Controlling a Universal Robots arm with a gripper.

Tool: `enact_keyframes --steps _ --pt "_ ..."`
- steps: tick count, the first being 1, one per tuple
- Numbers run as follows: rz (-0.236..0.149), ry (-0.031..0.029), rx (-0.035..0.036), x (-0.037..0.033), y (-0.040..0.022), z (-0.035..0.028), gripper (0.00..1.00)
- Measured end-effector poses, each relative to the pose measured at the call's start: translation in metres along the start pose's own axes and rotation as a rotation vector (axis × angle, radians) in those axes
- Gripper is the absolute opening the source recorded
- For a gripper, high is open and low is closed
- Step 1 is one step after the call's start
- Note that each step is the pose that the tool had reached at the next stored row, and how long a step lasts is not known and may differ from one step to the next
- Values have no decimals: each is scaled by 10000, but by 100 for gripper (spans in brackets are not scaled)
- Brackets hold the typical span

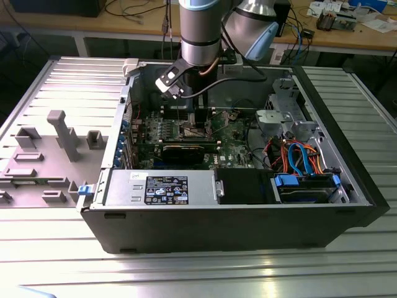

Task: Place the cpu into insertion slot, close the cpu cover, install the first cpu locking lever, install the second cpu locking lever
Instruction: 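Place the cpu into insertion slot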

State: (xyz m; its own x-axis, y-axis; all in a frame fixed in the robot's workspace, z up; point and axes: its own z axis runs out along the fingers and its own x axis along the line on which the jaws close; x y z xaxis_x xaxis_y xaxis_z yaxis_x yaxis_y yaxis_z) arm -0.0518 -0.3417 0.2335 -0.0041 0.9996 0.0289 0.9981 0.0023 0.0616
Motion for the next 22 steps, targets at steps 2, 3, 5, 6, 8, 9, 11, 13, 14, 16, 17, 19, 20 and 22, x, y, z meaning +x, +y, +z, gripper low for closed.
enact_keyframes --steps 2,3,5,6,8,9,11,13,14,16,17,19,20,22 --pt "-106 7 3 1 -12 32 54" --pt "-142 9 4 1 -15 55 54" --pt "-148 10 5 2 -16 80 54" --pt "-147 9 5 1 -18 101 54" --pt "-147 9 5 0 -20 114 54" --pt "-147 6 7 0 -20 114 54" --pt "-147 9 5 1 -20 117 54" --pt "-147 13 4 1 -20 118 54" --pt "-146 15 4 1 -20 119 54" --pt "-146 15 3 1 -29 125 54" --pt "-147 14 4 1 -31 128 54" --pt "-148 15 4 0 -32 139 54" --pt "-147 14 4 0 -34 142 54" --pt "-145 14 4 1 -37 150 54"
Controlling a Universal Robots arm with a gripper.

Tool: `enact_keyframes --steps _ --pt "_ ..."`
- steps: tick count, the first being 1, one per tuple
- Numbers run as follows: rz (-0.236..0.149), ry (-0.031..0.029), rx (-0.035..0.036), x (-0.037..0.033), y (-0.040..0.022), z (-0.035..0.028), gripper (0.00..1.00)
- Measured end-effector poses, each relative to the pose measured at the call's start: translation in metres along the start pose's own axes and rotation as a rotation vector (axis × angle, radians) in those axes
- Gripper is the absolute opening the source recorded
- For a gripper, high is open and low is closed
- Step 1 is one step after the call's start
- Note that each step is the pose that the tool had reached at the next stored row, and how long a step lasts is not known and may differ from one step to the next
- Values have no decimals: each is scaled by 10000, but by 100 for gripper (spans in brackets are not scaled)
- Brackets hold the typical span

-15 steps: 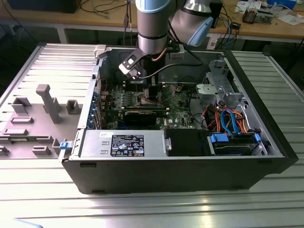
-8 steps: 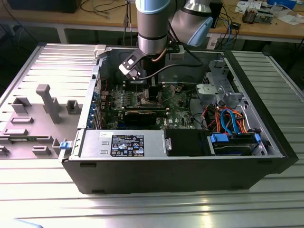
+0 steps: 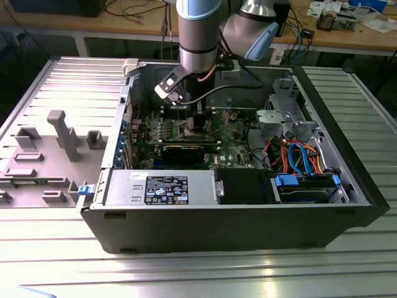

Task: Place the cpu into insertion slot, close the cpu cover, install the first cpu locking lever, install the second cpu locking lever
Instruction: 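Place the cpu into insertion slot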

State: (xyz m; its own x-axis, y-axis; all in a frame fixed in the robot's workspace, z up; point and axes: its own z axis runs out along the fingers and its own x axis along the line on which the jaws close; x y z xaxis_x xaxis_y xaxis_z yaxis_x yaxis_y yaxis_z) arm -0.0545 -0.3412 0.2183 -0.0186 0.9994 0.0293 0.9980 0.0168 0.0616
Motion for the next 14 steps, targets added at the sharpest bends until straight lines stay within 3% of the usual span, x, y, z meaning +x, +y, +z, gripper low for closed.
enact_keyframes --steps 14 --pt "57 -3 -2 9 -26 107 54"
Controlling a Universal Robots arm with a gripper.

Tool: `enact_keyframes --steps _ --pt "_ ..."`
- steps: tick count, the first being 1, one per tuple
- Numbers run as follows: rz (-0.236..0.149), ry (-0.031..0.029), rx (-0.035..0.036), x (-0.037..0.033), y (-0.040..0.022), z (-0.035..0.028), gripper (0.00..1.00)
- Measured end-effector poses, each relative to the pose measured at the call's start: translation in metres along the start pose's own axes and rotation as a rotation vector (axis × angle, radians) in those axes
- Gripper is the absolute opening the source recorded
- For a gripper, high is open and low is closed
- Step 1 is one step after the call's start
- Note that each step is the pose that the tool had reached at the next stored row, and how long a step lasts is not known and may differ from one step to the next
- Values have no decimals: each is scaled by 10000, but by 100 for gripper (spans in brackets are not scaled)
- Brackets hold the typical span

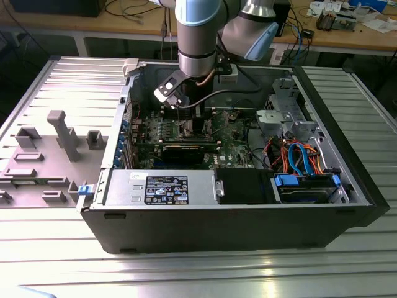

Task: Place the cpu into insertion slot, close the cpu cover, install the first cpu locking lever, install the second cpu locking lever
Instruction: 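Place the cpu into insertion slot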

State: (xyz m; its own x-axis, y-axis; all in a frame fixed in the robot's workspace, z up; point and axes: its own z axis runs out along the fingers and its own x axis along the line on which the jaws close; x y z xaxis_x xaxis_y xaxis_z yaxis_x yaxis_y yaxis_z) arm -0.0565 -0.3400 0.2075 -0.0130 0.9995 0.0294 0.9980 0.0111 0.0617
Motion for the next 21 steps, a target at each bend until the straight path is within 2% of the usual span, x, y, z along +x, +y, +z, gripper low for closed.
enact_keyframes --steps 5,7,21 --pt "-6 0 1 0 -15 34 54" --pt "-37 2 2 0 -40 46 54" --pt "7 -1 2 0 -50 54 54"
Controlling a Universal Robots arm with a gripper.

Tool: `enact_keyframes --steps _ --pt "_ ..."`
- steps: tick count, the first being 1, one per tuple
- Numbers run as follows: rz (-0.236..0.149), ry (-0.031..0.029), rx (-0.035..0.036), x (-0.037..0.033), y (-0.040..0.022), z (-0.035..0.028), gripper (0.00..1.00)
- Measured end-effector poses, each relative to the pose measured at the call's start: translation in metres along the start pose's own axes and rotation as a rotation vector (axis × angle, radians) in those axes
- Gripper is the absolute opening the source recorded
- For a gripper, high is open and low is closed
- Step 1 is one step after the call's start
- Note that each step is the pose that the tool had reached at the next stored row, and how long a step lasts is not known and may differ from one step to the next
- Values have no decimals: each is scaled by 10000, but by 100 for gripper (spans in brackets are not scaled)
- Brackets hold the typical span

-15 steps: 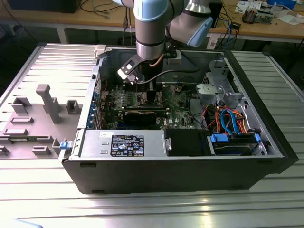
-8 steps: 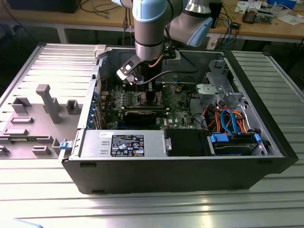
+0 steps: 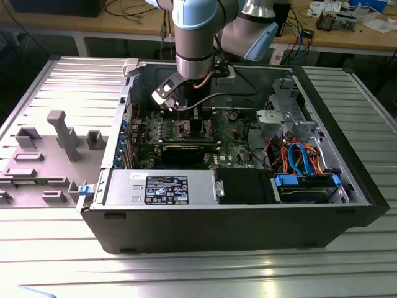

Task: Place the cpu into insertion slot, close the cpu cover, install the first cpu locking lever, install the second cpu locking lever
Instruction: 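Place the cpu into insertion slot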

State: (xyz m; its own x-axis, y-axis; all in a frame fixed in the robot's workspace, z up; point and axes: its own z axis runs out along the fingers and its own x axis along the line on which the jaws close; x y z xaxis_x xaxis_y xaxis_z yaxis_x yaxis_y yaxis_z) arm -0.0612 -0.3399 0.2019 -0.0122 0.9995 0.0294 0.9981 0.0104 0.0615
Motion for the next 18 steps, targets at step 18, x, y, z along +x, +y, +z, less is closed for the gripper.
enact_keyframes --steps 18 --pt "257 -63 -6 -19 1 30 54"
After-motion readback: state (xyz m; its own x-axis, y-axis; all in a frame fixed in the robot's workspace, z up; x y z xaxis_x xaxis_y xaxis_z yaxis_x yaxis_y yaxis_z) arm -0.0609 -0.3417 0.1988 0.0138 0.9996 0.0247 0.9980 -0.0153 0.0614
